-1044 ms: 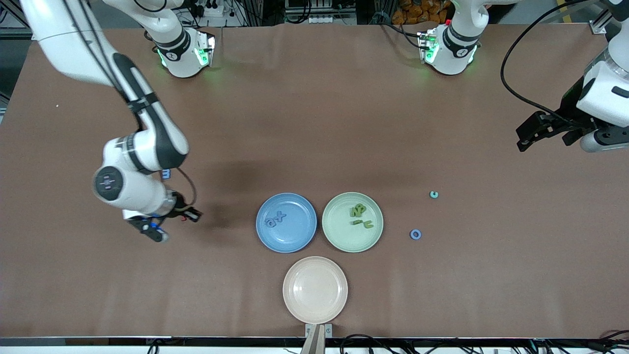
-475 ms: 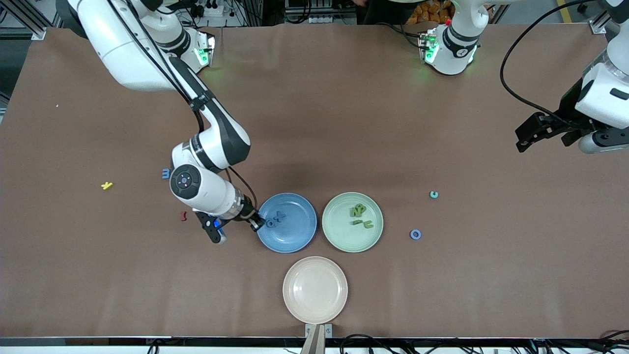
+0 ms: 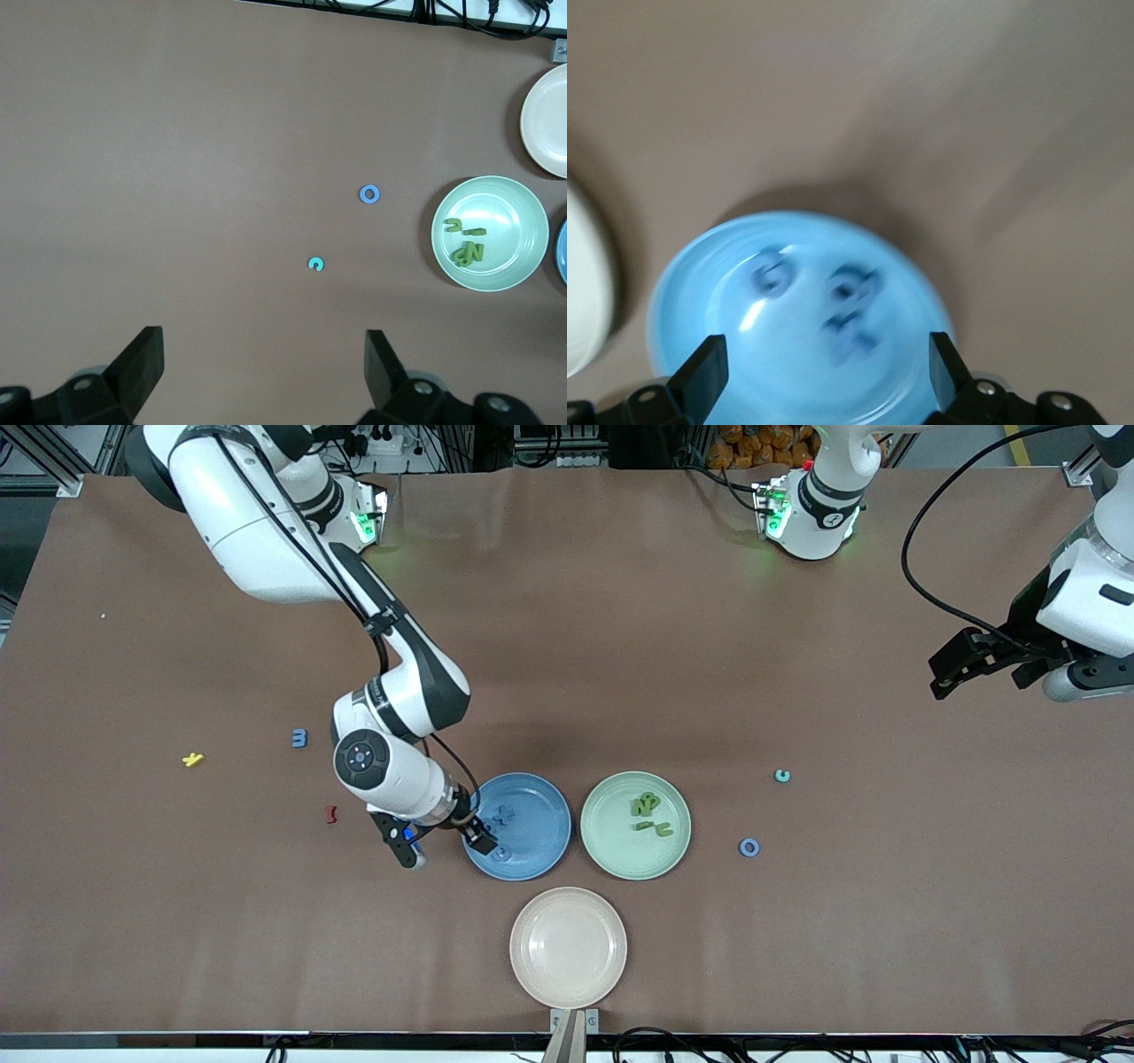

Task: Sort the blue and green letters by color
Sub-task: 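Carry the blue G over the blue plate and release it, then move the right gripper back to the blue E beside the plates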

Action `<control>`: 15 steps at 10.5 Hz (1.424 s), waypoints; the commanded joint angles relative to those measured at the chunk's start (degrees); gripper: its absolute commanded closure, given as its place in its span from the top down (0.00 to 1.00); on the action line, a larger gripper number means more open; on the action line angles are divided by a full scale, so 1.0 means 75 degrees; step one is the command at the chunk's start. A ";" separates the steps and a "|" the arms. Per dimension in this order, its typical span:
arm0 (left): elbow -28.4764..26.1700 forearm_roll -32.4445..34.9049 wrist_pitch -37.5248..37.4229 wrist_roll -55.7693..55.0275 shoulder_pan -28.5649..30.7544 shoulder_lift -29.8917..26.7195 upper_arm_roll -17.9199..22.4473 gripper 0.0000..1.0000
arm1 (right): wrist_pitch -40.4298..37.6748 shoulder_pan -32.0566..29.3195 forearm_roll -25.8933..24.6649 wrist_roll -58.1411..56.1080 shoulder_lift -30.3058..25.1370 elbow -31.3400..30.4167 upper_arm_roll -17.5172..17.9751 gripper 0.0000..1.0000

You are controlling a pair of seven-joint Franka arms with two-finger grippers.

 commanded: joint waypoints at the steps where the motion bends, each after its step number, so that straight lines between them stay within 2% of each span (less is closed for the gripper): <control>1: 0.0036 -0.0168 -0.0099 0.0212 0.0033 0.0014 0.0010 1.00 | -0.0929 -0.0722 -0.1034 -0.1335 -0.0661 -0.0912 0.0047 1.00; 3: 0.0036 -0.0168 -0.0111 0.0224 0.0033 0.0014 0.0010 1.00 | -0.0848 -0.1157 -0.1153 -0.2450 -0.1353 -0.1897 0.0036 1.00; 5: 0.0036 -0.0168 -0.0099 0.0224 0.0033 0.0026 0.0010 1.00 | -0.0533 -0.1766 -0.1610 -0.3585 -0.1915 -0.2822 0.0048 1.00; 9: 0.0036 -0.0179 -0.0111 0.0224 0.0033 0.0014 0.0010 1.00 | -0.0367 -0.2914 -0.1576 -0.6372 -0.3052 -0.3962 0.0106 1.00; 11: 0.0036 -0.0179 -0.0111 0.0224 0.0033 0.0014 0.0010 1.00 | -0.0297 -0.3150 -0.1552 -0.7477 -0.3742 -0.4663 0.0106 1.00; 13: 0.0036 -0.0179 -0.0111 0.0224 0.0033 0.0014 0.0010 1.00 | 0.0751 -0.3372 -0.1552 -0.8181 -0.4307 -0.5879 0.0094 1.00; 15: 0.0013 -0.0179 -0.0111 0.0224 0.0045 0.0026 0.0010 1.00 | 0.2520 -0.3736 -0.1552 -0.9199 -0.4320 -0.7111 0.0083 1.00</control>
